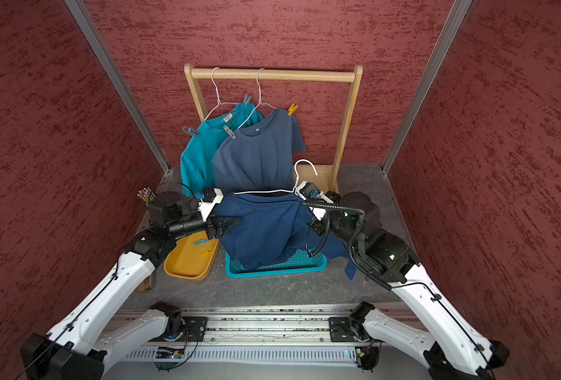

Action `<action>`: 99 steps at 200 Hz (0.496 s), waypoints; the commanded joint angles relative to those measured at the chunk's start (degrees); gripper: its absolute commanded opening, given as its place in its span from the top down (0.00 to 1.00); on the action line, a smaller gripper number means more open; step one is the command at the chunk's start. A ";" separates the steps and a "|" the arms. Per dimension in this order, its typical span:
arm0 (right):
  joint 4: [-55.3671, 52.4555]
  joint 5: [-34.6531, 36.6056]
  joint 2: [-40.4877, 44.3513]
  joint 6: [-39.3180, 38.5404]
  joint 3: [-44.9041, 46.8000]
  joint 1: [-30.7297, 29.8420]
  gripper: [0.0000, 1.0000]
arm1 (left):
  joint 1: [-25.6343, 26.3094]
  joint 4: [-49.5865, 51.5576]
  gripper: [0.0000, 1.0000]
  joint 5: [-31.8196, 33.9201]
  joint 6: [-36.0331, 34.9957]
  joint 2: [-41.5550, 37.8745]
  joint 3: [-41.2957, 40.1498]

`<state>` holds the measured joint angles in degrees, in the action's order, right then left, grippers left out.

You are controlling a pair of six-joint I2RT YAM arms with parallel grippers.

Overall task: Remove the clothespins securing t-shirts to the hanger
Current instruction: Remove the T-shirt from the hanger.

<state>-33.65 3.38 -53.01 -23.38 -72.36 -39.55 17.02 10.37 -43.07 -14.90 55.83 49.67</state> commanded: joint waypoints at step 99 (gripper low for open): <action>3.65 1.58 2.40 -0.61 1.34 -0.09 1.00 | -7.96 -21.22 0.38 -15.00 17.23 7.45 -0.06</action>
<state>-33.69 4.95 -51.07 -24.01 -71.09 -39.55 9.28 -7.49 -53.78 -0.71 61.87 48.56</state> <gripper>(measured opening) 0.069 0.642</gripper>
